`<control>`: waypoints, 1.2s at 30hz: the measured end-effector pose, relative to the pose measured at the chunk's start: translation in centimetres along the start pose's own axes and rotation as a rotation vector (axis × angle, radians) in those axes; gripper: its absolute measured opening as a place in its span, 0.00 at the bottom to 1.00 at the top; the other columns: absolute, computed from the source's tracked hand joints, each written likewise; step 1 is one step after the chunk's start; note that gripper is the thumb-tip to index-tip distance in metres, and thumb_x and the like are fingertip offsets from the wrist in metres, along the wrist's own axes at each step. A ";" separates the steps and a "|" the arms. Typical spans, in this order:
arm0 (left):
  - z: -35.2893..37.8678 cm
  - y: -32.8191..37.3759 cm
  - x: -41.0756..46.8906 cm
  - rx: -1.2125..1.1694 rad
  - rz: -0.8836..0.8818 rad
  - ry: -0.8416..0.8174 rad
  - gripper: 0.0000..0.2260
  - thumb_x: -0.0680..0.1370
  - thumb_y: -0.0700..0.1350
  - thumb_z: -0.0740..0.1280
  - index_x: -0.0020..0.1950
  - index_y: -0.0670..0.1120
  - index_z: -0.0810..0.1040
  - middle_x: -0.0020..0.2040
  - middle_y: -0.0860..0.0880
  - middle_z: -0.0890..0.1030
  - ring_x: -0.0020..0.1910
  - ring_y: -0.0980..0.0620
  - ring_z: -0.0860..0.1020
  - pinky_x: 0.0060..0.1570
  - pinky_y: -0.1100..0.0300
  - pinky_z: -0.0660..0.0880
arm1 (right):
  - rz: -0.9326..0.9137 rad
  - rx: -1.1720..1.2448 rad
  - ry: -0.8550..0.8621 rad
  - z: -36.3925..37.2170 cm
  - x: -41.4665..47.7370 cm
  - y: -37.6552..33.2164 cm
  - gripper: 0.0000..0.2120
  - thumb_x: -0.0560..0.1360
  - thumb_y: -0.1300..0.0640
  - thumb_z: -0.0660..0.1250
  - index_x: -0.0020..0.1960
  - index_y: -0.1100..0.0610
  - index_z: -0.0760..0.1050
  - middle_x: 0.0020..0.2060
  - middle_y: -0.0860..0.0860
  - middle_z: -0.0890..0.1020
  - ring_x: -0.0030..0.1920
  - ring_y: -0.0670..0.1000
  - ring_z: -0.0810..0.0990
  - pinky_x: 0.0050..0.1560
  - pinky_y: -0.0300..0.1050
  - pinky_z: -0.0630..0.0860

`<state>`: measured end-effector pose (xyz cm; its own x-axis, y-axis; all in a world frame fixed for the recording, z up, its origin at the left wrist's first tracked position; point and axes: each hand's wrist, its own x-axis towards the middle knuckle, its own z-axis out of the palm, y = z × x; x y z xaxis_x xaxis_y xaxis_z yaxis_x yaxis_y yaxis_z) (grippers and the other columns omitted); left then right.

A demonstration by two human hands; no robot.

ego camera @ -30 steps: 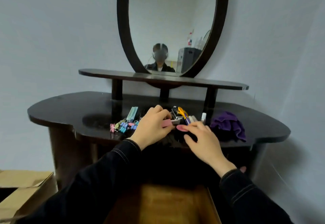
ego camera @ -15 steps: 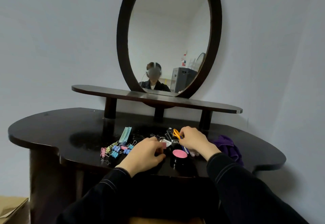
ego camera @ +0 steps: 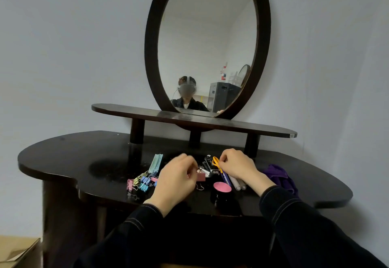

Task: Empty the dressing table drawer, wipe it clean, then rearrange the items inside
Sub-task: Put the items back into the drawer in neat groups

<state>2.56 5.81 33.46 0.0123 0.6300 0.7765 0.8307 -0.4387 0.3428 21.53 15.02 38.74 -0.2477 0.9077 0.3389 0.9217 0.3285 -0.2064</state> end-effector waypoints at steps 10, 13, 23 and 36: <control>-3.2 -6.4 6.8 0.422 -0.664 -0.530 0.16 0.74 0.47 0.70 0.59 0.42 0.76 0.57 0.42 0.81 0.57 0.40 0.79 0.57 0.47 0.78 | -0.086 0.068 0.217 -0.3 -1.0 -0.5 0.06 0.79 0.51 0.63 0.48 0.46 0.79 0.45 0.43 0.77 0.44 0.46 0.78 0.43 0.45 0.74; -2.3 -8.3 6.6 0.357 -0.621 -0.420 0.10 0.75 0.45 0.70 0.50 0.42 0.72 0.54 0.42 0.81 0.52 0.41 0.81 0.48 0.53 0.78 | -0.109 0.086 0.251 -0.9 -1.8 -0.1 0.06 0.79 0.51 0.63 0.49 0.47 0.79 0.46 0.43 0.77 0.43 0.45 0.78 0.43 0.45 0.77; -5.9 2.1 3.0 -1.228 -0.698 -0.244 0.11 0.76 0.38 0.69 0.57 0.36 0.81 0.43 0.39 0.83 0.34 0.48 0.81 0.31 0.59 0.77 | -0.082 1.067 0.180 -4.5 -7.8 -1.9 0.14 0.80 0.53 0.68 0.65 0.49 0.73 0.46 0.51 0.85 0.35 0.44 0.82 0.30 0.38 0.77; -0.4 8.7 -15.0 -1.230 -0.644 -0.595 0.10 0.81 0.48 0.66 0.54 0.44 0.83 0.53 0.40 0.85 0.53 0.39 0.84 0.53 0.47 0.81 | -0.034 1.116 -0.051 2.1 -20.6 0.5 0.12 0.79 0.59 0.70 0.61 0.51 0.78 0.43 0.52 0.88 0.32 0.48 0.78 0.28 0.39 0.73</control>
<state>9.37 -7.72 25.08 0.3053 0.9461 0.1077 -0.1842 -0.0523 0.9815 26.42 -2.94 29.72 -0.3032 0.8950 0.3271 0.1361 0.3804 -0.9147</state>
